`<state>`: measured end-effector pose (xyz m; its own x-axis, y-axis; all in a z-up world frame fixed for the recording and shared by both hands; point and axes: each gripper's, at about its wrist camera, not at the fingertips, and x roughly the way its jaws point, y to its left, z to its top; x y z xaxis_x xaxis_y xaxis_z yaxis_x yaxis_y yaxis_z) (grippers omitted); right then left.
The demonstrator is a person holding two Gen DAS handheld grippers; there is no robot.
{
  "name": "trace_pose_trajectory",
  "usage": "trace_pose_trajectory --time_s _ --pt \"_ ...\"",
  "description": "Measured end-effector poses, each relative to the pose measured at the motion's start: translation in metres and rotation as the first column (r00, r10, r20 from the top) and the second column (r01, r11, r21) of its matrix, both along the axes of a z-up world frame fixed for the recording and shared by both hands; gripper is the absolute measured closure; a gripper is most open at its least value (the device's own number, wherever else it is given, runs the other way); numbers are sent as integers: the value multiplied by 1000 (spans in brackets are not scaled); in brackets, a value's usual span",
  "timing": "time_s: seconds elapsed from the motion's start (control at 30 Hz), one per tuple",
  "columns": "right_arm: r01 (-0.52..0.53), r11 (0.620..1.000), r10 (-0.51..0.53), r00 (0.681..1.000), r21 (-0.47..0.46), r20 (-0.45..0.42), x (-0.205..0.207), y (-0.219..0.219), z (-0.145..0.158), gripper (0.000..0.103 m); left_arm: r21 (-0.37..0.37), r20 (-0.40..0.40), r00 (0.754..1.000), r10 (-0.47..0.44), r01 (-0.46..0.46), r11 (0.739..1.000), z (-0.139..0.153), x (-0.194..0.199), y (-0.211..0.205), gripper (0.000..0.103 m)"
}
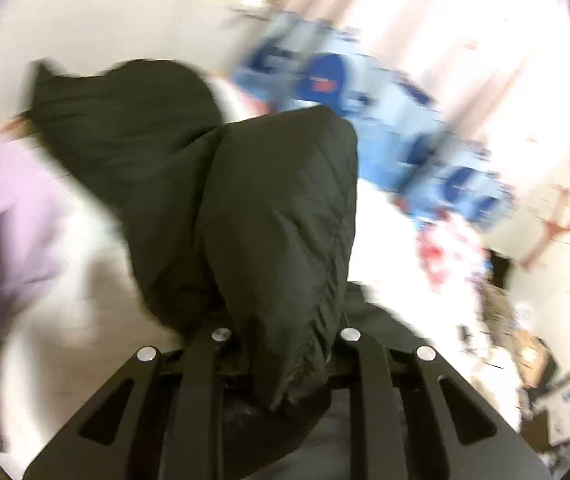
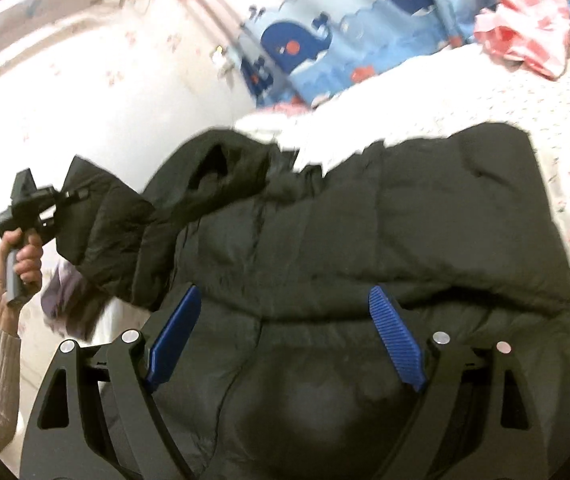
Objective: Fold large clothes
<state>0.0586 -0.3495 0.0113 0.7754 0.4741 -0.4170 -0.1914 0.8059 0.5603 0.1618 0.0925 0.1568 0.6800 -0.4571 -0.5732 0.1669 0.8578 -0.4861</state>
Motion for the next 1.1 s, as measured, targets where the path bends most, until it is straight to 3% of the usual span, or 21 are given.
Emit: trace_pose_trajectory --time_s 0.13,0.23,0.3,0.33,0.4,0.43,0.47,0.57,0.7,0.77,0.83,0.9,1.0,1.1 --pt "67 997 -68 997 39 20 -5 -25 6 20 -71 11 985 -172 172 982 6 21 -99 83" --pt "163 982 -169 984 94 54 -18 -52 14 20 -12 -16 970 -243 243 970 -21 33 -182 83" --pt "226 965 -235 970 134 57 -25 -70 15 20 77 -75 961 -267 273 959 -58 41 -236 82" --pt "258 953 -269 962 158 52 -29 -81 14 19 143 -142 949 -281 300 943 -89 46 -266 78" --pt "300 936 -312 949 185 37 -35 -97 12 19 205 -280 916 -286 348 915 -142 56 -302 76" --pt "314 929 -325 946 197 23 -36 -104 10 19 240 -375 886 -272 376 895 -174 58 -316 76" --pt "322 924 -332 943 206 14 -36 -107 9 19 257 -412 872 -266 391 884 -190 58 -321 76" --pt "326 926 -335 942 192 14 -36 -107 9 19 264 -392 869 -304 422 867 -190 43 -314 74" --pt "301 949 -307 951 95 47 -31 -86 16 19 215 -328 868 -371 452 866 -146 18 -263 68" --pt "280 960 -276 957 -31 83 -31 -60 25 19 190 -264 887 -378 432 881 -119 6 -225 56" --pt "231 956 -209 969 -181 131 -30 -25 38 19 181 -181 919 -350 381 907 -95 -7 -181 31" --pt "189 941 -147 975 -281 164 -23 7 55 18 172 -120 945 -304 322 931 -81 -9 -144 26" --pt "106 907 -39 985 -407 168 4 64 81 13 56 -111 966 -235 243 969 -90 -3 -83 26" --pt "-32 805 92 993 -592 72 58 146 94 11 -57 -163 975 -149 141 988 -119 1 -35 25"
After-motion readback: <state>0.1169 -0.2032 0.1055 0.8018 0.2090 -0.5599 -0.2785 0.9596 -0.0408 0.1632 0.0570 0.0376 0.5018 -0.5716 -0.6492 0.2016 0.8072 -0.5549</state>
